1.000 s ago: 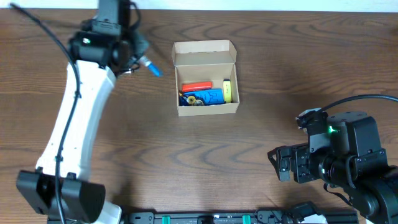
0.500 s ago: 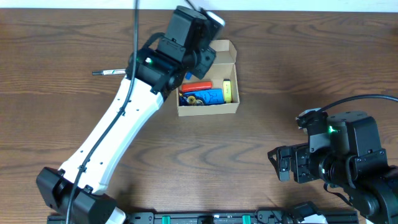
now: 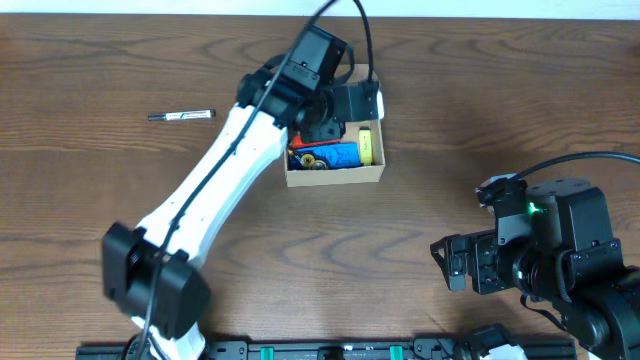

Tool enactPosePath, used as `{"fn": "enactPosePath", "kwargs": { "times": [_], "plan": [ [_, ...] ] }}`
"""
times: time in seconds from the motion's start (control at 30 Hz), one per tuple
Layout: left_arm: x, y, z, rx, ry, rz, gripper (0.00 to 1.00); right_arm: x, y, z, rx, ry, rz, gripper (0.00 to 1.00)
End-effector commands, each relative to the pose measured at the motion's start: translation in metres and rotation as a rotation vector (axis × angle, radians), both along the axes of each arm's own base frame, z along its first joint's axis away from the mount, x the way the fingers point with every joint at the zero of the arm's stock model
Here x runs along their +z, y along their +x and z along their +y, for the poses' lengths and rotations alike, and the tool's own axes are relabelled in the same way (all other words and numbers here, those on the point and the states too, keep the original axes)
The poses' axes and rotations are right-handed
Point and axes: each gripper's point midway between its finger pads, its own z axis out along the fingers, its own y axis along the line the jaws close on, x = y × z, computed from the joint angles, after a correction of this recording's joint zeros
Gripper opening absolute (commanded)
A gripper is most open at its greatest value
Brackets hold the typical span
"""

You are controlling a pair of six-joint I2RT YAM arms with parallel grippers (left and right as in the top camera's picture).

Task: Pack container
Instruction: 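Lower the marker into the box and open the left gripper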

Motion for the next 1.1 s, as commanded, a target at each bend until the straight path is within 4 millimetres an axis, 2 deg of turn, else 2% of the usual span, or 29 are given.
{"fn": "enactPosePath", "kwargs": {
  "times": [0.0, 0.1, 0.23, 0.53, 0.67, 0.77, 0.83, 0.9, 1.07],
  "plan": [
    [-0.028, 0.0, -0.005, -0.09, 0.047, 0.037, 0.05, 0.0, 0.0, 0.0, -0.013, 0.01, 0.007, 0.99],
    [-0.044, -0.002, -0.011, -0.122, 0.043, 0.08, 0.06, 0.0, 0.0, 0.0, -0.013, 0.01, 0.008, 0.99],
    [-0.057, -0.005, -0.016, -0.138, 0.031, 0.12, 0.06, 0.0, 0.0, 0.0, -0.013, 0.01, 0.007, 0.99],
    [-0.097, -0.009, -0.011, -0.13, 0.09, 0.211, 0.06, 0.0, 0.0, 0.0, -0.013, 0.01, 0.007, 0.99],
    [-0.106, -0.004, -0.005, -0.11, 0.135, 0.205, 0.06, 0.0, 0.0, 0.0, -0.013, 0.01, 0.007, 0.99],
    [-0.106, -0.004, -0.004, -0.108, 0.136, 0.205, 0.2, 0.0, 0.0, 0.0, -0.013, 0.01, 0.008, 0.99],
    [-0.106, -0.004, -0.004, -0.099, 0.133, 0.207, 0.4, 0.0, 0.0, 0.0, -0.013, 0.01, 0.007, 0.99],
    [-0.106, -0.004, -0.004, -0.099, 0.133, 0.208, 0.47, 0.0, 0.0, 0.0, -0.013, 0.01, 0.007, 0.99],
    [-0.097, -0.004, -0.005, -0.071, 0.114, 0.201, 0.49, 0.0, 0.0, 0.0, -0.013, 0.01, 0.008, 0.99]
  ]
}}
